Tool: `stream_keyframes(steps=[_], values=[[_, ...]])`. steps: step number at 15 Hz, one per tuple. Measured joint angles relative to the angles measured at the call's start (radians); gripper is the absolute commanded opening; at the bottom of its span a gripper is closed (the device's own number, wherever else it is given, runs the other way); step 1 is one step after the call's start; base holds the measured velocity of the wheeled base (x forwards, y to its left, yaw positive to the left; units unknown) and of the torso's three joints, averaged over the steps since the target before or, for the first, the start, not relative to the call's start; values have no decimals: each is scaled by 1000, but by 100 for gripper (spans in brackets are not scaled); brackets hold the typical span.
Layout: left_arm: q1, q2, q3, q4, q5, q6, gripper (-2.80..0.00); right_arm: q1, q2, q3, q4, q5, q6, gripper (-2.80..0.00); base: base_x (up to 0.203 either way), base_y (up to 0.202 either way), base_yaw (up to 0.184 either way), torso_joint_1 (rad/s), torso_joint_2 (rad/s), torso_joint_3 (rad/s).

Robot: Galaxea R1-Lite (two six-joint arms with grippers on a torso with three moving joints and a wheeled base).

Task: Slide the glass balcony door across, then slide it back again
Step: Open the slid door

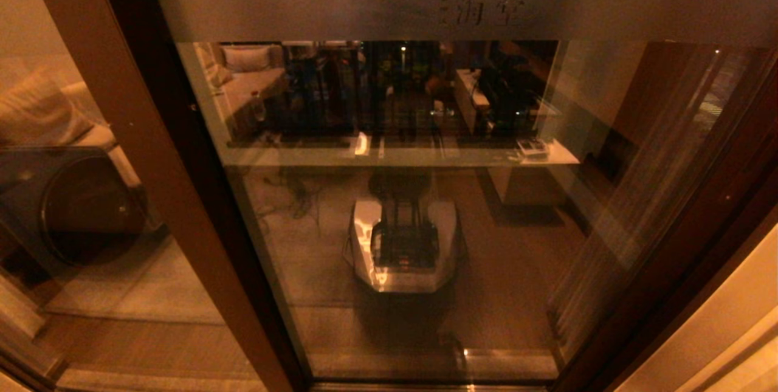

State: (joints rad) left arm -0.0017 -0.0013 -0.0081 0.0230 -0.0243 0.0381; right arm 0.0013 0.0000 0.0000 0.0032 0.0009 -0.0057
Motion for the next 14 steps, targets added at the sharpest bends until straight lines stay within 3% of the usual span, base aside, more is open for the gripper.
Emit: stream_keyframes(steps=[14], values=[[0, 0, 0, 0, 0, 0, -280, 0, 0, 0, 0, -1, -4, -280, 0, 0, 0, 0, 0, 0]])
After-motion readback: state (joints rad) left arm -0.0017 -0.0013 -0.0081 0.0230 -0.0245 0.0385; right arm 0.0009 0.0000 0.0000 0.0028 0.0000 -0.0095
